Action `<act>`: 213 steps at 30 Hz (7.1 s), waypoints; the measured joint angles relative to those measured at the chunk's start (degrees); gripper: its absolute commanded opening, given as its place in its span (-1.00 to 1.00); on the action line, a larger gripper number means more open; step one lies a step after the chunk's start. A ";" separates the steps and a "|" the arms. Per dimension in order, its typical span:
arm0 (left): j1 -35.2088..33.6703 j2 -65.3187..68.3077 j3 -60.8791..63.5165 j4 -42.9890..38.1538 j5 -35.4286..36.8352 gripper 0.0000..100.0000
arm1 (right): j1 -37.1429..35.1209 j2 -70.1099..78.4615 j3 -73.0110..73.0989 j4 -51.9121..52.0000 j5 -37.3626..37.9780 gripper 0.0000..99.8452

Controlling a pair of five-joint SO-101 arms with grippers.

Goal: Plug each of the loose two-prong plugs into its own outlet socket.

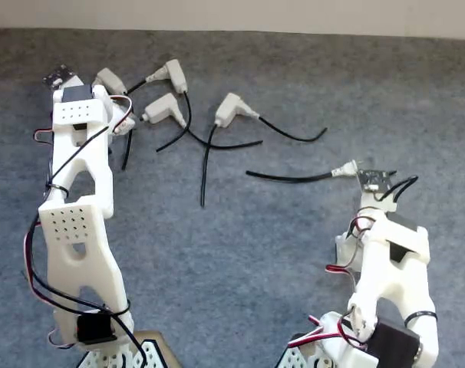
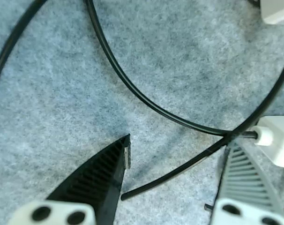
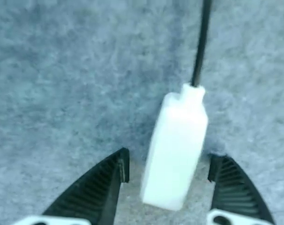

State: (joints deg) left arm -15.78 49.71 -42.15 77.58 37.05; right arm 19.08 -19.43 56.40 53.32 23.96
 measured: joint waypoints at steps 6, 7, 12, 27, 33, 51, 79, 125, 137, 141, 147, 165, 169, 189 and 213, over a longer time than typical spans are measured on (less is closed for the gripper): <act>0.00 0.00 0.00 0.00 0.00 -0.39 | 0.09 0.09 -2.81 0.00 -0.09 -0.81; 0.00 0.00 0.00 0.00 0.00 -0.39 | 0.09 0.09 -3.25 0.00 -0.09 -0.84; 0.00 0.00 0.00 0.00 0.00 -0.39 | -0.18 0.09 -3.78 0.00 -0.09 -0.86; -0.70 0.09 0.00 -0.70 2.81 -0.39 | -28.75 0.09 -26.37 17.67 -24.44 -0.86; -0.97 0.09 0.00 -1.23 2.81 -0.39 | -45.01 0.18 -28.57 14.07 -30.24 -0.86; -1.49 0.09 0.00 -2.20 2.81 -0.39 | -68.31 0.62 -5.63 -28.48 -40.88 -0.86; -1.49 0.09 0.00 -2.37 2.81 -0.39 | -65.05 29.80 -37.27 1.49 -40.00 -0.43; -1.49 0.09 0.00 -2.37 2.81 -0.39 | -20.66 2.29 -33.05 7.47 -41.58 -0.43; -1.49 0.09 0.00 -2.37 2.81 -0.39 | -13.89 40.00 -61.36 5.63 -61.10 -0.43; -1.49 0.09 0.00 -2.37 2.81 -0.39 | -12.48 50.20 -69.63 5.63 -62.68 -0.54; -1.49 0.09 0.00 -2.37 2.81 -0.39 | -11.52 60.40 -82.20 12.57 -63.03 -0.79; -1.49 0.09 0.00 -2.37 2.81 -0.39 | -18.73 67.60 -118.77 44.48 -41.23 -0.91; -1.49 0.09 0.00 -2.37 2.81 -0.39 | -22.42 67.52 -115.52 45.45 -22.42 -0.91; -1.49 0.09 0.00 -3.43 2.81 -0.39 | -27.08 66.90 -89.05 40.97 18.73 -0.40; -1.49 0.09 0.00 -3.78 2.81 -0.39 | -22.51 66.90 -96.88 45.36 7.38 -0.40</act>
State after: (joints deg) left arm -17.27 49.80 -42.15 73.80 39.87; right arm -3.43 47.47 -40.48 98.68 31.34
